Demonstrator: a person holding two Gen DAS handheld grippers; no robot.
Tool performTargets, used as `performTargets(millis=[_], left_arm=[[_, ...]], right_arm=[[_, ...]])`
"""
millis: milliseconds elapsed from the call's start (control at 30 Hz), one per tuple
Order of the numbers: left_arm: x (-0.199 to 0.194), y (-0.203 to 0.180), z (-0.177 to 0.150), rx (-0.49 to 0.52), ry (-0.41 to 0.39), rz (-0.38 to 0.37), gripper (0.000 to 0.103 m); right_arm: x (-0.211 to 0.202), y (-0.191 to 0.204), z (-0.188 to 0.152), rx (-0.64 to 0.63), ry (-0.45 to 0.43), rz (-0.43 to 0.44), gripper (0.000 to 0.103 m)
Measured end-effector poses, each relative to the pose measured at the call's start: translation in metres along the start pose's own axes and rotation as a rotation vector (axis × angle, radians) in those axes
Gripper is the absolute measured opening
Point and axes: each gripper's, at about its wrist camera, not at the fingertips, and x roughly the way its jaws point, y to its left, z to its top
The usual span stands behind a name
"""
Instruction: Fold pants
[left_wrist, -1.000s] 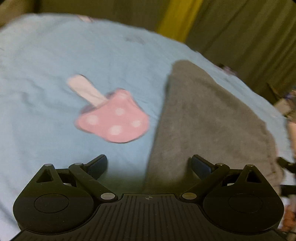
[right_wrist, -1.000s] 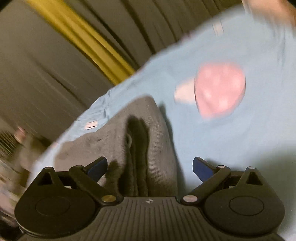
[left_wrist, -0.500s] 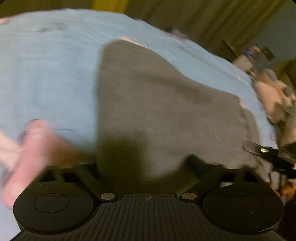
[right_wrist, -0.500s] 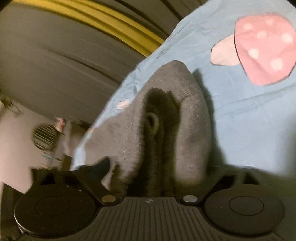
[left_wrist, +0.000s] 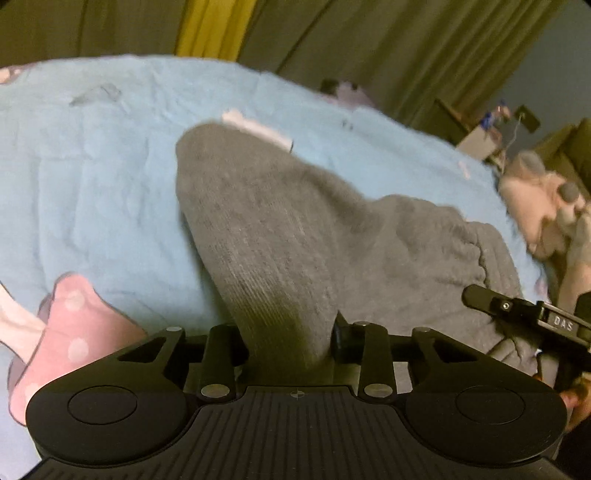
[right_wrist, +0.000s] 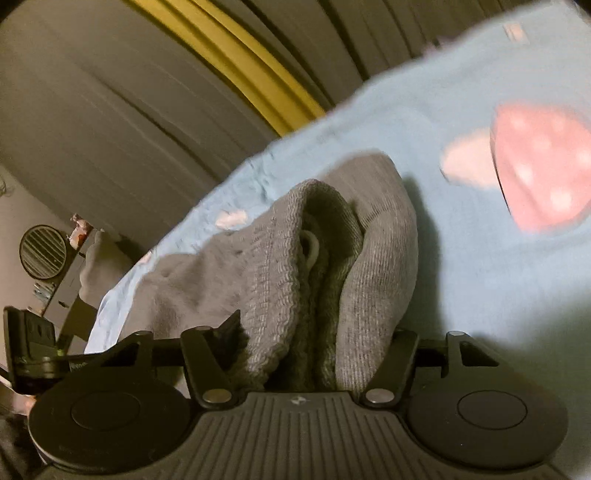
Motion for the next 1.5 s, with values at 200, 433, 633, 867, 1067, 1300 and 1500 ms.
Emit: performTargets(millis=[200,433,633,867,1067,1300,1500], left_arm=[[-0.010,-0.024,0.027,0.035,-0.107,-0.014,0.035],[0.007,-0.057,0.039,0.160,-0.173,0.369,0.089],[0.006,-0.065,-0.019,0.278,-0.128,0.414,0.098],[0.000,-0.056,-0.059,0.132,-0.150,0.440,0.101],[-0.016,-0.056,-0.089,0.094,-0.080,0.466,0.101],[-0.026,-0.078,-0.127,0.081,-0.007,0.522,0.101],[-0.037,-0.106,-0.129,0.145,-0.044,0.533,0.101]], right_arm=[[-0.022,0.023,0.032,-0.094,-0.106,-0.011,0.058],[-0.026,0.006,0.052,-0.159,-0.127,-0.393,0.098],[-0.045,0.010,0.018,-0.216,-0.146,-0.377,0.099],[-0.022,0.013,-0.021,-0.234,-0.091,-0.509,0.099],[-0.037,0.037,-0.050,-0.358,-0.107,-0.645,0.099],[-0.054,0.055,-0.093,-0.293,0.049,-0.495,0.099],[-0.076,0.073,-0.107,-0.215,-0.075,-0.502,0.099]])
